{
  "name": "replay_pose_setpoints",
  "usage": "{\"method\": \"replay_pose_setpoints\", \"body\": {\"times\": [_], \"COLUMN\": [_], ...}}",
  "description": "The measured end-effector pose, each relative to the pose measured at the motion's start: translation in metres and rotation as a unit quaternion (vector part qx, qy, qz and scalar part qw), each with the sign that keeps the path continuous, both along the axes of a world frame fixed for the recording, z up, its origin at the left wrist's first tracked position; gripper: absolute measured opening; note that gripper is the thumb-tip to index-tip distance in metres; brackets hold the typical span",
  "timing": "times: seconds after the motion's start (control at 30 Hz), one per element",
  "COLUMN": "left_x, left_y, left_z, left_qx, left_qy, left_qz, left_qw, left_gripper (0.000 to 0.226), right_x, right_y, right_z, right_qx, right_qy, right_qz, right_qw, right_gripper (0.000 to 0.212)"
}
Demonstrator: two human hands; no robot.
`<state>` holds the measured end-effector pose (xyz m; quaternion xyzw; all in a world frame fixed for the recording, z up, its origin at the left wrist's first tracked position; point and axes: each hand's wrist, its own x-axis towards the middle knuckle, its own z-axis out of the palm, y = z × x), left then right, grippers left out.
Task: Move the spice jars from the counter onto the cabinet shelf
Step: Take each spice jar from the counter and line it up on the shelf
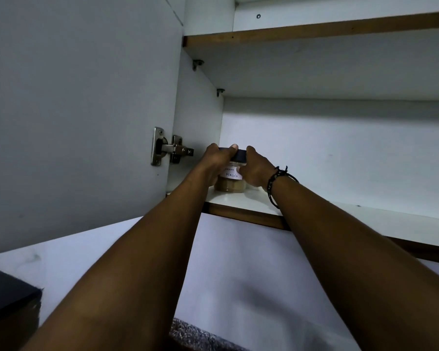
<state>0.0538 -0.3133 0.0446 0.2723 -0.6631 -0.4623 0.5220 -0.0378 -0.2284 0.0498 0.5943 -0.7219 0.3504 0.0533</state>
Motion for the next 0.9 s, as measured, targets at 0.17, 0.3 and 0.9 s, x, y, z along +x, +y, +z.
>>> {"method": "replay_pose_setpoints", "body": {"times": [0.17, 0.3, 0.9], "left_x": [0.000, 0.003, 0.065], "left_y": [0.010, 0.024, 0.235], "left_z": [-0.005, -0.011, -0.146], "left_qx": [0.009, -0.008, -0.134], "left_qy": [-0.005, -0.037, 0.010], "left_qz": [0.031, 0.047, 0.062], "left_qw": [0.999, 0.998, 0.989], "left_gripper": [0.044, 0.044, 0.032], "right_x": [0.002, 0.007, 0.070], "right_y": [0.006, 0.018, 0.200], "right_z": [-0.005, -0.008, -0.128], "right_qx": [0.045, 0.035, -0.204], "right_qy": [0.009, 0.008, -0.031], "right_qz": [0.015, 0.019, 0.018], "right_qw": [0.999, 0.999, 0.978], "right_gripper": [0.079, 0.081, 0.021]}}
